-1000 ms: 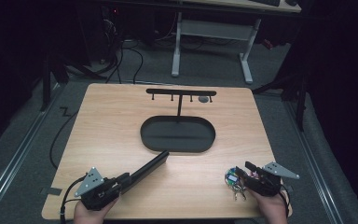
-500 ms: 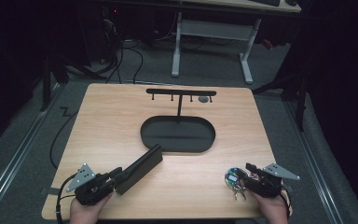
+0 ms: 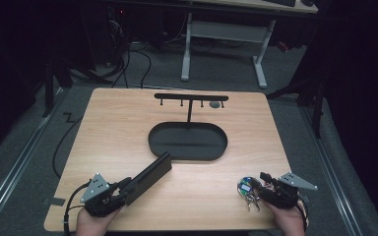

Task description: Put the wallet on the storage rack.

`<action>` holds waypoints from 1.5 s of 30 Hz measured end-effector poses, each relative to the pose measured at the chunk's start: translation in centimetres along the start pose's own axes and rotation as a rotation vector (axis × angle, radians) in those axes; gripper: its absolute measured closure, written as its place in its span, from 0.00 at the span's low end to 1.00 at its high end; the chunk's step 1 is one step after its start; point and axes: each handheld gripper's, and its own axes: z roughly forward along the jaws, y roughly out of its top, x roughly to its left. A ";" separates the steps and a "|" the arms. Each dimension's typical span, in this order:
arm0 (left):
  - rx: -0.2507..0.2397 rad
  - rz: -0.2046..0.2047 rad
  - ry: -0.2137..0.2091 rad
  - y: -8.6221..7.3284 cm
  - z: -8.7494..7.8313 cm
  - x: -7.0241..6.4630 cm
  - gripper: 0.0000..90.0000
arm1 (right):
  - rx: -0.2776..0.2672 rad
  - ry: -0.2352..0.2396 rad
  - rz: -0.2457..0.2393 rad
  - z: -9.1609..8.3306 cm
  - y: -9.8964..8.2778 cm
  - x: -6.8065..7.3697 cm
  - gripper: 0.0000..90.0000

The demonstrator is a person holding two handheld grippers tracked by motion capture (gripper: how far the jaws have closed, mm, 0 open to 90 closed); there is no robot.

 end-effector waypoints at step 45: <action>0.539 0.343 0.174 5.2 3.7 -2.5 0.54 | -0.023 0.057 -0.044 -2.4 -1.3 0.1 0.48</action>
